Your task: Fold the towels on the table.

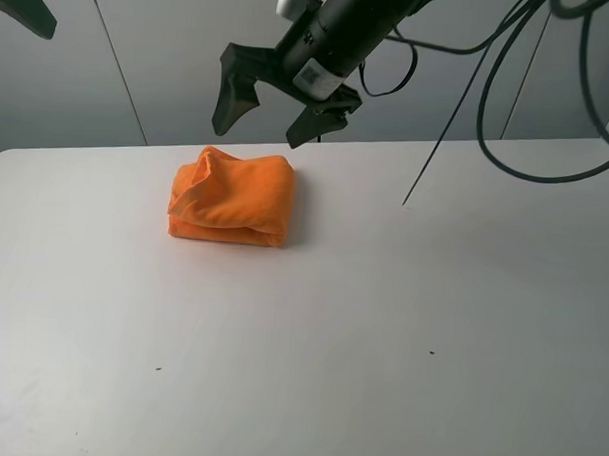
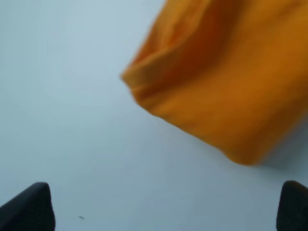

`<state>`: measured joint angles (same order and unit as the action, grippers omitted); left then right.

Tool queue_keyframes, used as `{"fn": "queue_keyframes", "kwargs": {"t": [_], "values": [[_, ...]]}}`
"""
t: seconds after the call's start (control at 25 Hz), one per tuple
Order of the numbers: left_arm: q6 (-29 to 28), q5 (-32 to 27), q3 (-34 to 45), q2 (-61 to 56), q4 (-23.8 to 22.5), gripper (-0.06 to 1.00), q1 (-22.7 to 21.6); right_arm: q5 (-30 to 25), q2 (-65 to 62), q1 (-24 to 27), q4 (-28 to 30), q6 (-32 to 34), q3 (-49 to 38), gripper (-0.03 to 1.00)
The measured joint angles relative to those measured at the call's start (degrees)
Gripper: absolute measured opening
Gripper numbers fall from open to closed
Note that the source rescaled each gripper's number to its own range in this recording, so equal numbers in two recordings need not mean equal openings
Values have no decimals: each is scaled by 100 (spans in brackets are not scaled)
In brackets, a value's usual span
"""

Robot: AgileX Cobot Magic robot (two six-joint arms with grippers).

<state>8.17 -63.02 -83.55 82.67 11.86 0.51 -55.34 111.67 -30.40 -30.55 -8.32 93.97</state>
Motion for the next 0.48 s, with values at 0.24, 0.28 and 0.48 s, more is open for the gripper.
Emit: {"fn": "queue_keyframes", "kwargs": {"t": [0.24, 0.28, 0.48], "values": [[3, 239, 1763, -1677, -12, 99, -394, 204, -2328, 556, 2066, 747, -1901, 100], [-8, 317, 2042, -1977, -36, 99, -440, 254, -2825, 581, 2360, 885, -2257, 100], [-30, 375, 3195, -3888, -33, 99, -497, 113, -5143, 581, 3134, 1308, -3648, 100]]}}
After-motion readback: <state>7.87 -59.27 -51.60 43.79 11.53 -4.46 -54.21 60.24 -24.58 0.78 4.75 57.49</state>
